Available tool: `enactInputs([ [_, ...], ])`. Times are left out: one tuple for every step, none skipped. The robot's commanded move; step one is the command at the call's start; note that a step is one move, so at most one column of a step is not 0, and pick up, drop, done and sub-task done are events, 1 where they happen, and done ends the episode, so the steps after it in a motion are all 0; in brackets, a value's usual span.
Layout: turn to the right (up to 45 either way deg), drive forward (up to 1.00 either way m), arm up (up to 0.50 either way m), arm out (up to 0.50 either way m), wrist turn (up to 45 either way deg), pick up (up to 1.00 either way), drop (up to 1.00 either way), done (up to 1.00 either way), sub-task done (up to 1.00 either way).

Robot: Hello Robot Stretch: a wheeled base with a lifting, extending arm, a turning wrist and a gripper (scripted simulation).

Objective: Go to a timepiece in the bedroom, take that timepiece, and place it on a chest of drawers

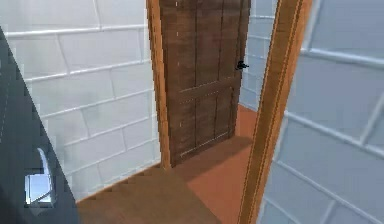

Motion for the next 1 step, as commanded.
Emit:
enactInputs([
  [0.0, 0.7, 0.0, 0.0, 0.0, 0.0, 0.0, 0.0, 0.0],
])
